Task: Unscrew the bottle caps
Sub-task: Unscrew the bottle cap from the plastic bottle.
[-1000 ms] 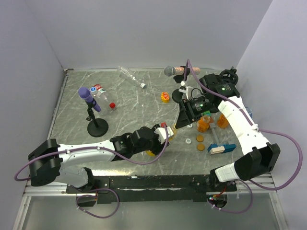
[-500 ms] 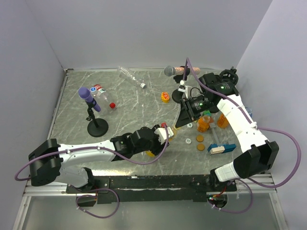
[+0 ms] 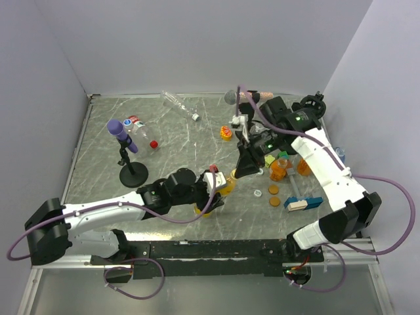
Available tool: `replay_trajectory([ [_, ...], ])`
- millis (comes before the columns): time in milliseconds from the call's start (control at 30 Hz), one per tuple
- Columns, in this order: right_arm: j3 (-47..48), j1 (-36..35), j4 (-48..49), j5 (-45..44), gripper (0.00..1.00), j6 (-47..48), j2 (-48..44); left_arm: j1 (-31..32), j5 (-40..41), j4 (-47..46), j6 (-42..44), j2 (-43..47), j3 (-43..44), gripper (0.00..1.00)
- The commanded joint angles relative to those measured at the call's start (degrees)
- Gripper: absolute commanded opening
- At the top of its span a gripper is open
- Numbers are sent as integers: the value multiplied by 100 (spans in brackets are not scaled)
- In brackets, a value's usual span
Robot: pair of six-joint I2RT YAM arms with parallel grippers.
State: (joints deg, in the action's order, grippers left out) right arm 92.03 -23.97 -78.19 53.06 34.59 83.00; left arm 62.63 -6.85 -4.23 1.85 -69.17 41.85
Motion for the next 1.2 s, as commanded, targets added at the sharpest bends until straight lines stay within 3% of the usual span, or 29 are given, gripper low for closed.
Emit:
replay_trajectory([
  [0,281,-836,-776,-75,15,1688,-196,-233,-1598,-465,158,509,61,5],
  [100,158,-1232,-548,-453,15,2234,-442,-339,-2108,-193,377,658,104,5],
  [267,175,-1312,-635,-674,16,3035,-540,-488,-2426,334,659,922,166,5],
  [533,412,-1304,-802,-762,18,3159,-513,-585,-2505,564,738,1098,8,5],
  [800,334,-1304,-575,-648,22,2783,-478,-603,-2409,230,554,932,-71,5],
  [1000,78,-1295,102,-727,53,1359,-346,-603,-1899,-25,308,765,-115,5],
  [1167,289,-1067,146,-297,70,603,-398,-603,-1714,-87,220,598,-98,4],
])
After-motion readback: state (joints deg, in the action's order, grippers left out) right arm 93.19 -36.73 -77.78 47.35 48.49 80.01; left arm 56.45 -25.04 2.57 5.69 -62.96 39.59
